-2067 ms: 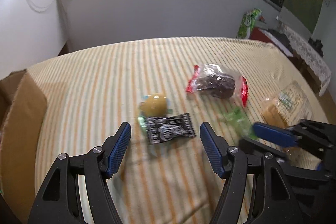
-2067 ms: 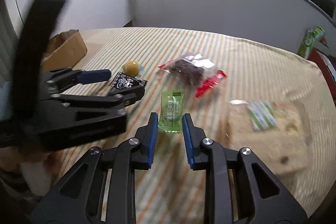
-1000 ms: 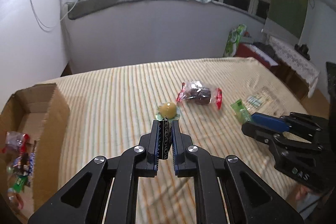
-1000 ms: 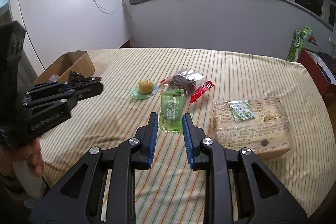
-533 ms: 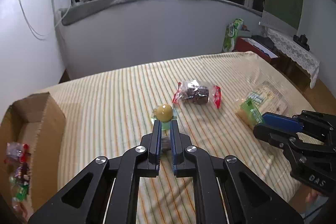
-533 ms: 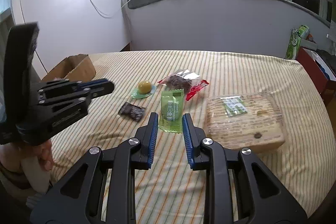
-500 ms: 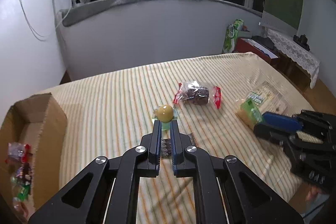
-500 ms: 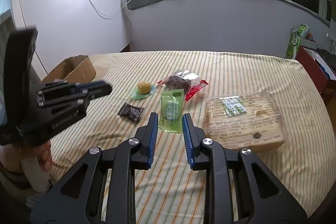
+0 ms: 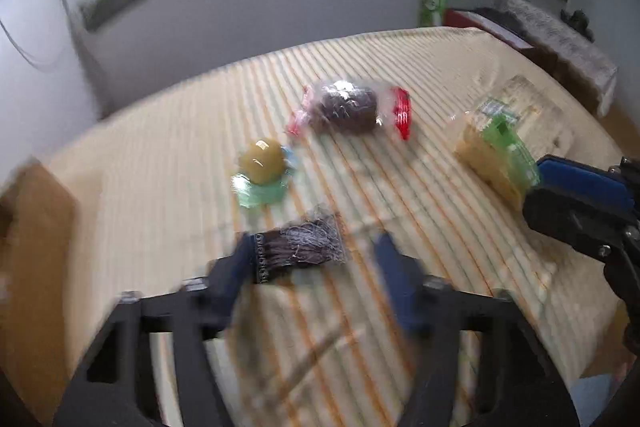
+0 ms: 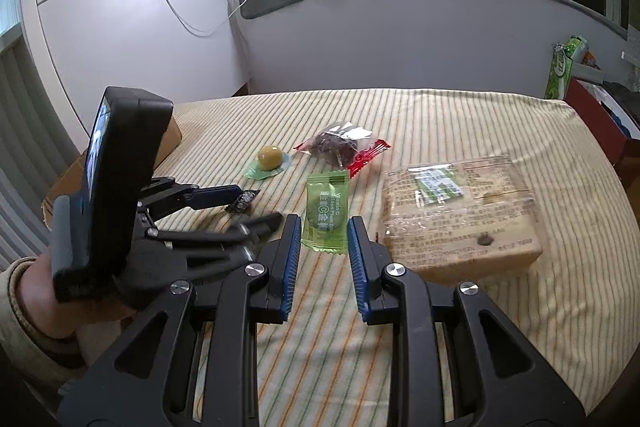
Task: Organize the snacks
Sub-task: 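Carry the green and black packets with both tools over the box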
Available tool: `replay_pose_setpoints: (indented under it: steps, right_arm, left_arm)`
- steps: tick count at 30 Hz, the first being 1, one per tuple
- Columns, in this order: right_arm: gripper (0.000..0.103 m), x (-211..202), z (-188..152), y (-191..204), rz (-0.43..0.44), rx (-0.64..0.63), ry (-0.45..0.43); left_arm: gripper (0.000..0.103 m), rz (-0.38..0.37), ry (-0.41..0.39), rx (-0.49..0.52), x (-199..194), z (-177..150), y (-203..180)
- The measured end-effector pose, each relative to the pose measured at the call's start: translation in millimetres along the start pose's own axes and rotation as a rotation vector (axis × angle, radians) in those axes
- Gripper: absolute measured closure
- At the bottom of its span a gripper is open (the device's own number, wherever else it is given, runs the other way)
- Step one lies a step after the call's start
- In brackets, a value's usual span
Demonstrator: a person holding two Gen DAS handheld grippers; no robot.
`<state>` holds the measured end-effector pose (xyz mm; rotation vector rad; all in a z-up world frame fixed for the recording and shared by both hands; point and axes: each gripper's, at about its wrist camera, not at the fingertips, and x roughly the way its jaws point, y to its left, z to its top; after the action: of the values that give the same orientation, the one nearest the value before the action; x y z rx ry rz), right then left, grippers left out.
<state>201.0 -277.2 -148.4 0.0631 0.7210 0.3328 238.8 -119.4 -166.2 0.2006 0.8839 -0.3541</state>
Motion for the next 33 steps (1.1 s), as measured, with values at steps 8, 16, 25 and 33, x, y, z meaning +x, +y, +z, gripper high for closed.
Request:
replay_pose_setpoints:
  steps: [8, 16, 25, 33]
  right_arm:
    - [0.078, 0, -1, 4, -0.004, 0.002, 0.002]
    - [0.078, -16, 15, 24, -0.026, -0.041, -0.037]
    - [0.078, -34, 34, 63, -0.055, -0.105, -0.066]
    - [0.078, -29, 45, 120, -0.018, -0.185, -0.062]
  left_arm:
    - [0.087, 0.003, -0.028, -0.019, -9, -1, 4]
    - [0.093, 0.016, -0.157, -0.015, -67, 3, 12]
    - [0.093, 0.006, -0.267, -0.043, -119, 3, 27]
    - [0.093, 0.049, -0.335, -0.108, -157, -15, 66]
